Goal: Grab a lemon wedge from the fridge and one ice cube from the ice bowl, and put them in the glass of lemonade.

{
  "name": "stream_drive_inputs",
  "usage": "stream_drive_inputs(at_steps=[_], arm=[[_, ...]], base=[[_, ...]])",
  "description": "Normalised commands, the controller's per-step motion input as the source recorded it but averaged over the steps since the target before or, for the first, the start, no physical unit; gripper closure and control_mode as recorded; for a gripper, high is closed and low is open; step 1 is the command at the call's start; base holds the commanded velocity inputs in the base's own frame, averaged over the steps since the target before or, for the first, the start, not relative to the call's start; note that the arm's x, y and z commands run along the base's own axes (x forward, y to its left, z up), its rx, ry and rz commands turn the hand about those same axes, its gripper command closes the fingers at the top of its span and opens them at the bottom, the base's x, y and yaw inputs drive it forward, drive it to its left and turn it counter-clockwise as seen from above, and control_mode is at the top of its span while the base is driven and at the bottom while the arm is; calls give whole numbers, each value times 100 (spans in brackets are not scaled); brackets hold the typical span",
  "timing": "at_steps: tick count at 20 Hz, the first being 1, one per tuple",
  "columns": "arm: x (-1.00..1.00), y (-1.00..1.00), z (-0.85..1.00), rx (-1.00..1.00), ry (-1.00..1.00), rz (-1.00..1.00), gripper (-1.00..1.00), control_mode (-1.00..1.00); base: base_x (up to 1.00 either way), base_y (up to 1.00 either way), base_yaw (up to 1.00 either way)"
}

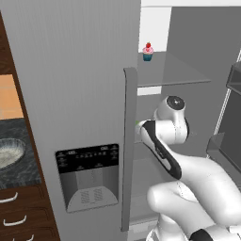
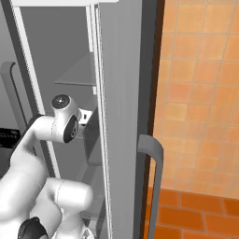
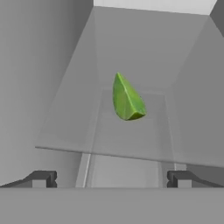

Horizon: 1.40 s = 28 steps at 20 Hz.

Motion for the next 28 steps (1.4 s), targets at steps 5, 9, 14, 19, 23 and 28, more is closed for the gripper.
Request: stream_drive_inputs(at_steps=[5, 9, 14, 19, 23, 28], arm=[[62, 1, -14, 0, 0, 1, -100, -100], [14, -27, -15, 0, 1, 1, -100, -100], [32, -8, -28, 0, 8, 0, -100, -100], [44, 0, -20, 0, 5, 1, -100, -100], [39, 0, 0, 0, 0, 1, -100, -100], [38, 0, -24, 0, 3, 2, -100, -100]], base=[[0, 0, 0], [0, 0, 0], [0, 0, 0], [0, 0, 0], [0, 0, 0], [0, 0, 0]])
